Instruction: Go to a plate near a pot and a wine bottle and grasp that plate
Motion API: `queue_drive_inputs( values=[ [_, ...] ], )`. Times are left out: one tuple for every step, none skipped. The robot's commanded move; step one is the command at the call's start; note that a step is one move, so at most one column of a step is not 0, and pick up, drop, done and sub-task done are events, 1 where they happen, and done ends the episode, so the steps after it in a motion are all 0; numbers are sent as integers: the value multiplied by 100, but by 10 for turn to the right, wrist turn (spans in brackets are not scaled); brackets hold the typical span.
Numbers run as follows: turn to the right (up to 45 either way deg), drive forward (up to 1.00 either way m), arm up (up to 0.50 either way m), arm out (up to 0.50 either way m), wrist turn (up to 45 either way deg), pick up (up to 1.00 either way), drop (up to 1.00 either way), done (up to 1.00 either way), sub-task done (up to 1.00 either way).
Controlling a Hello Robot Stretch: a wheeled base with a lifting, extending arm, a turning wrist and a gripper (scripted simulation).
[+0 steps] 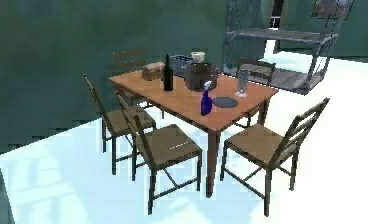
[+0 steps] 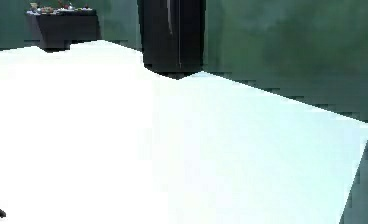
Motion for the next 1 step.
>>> queue_drive_inputs(
  values=[
    [0,75,0,0,0,0,0,0,0]
  ],
)
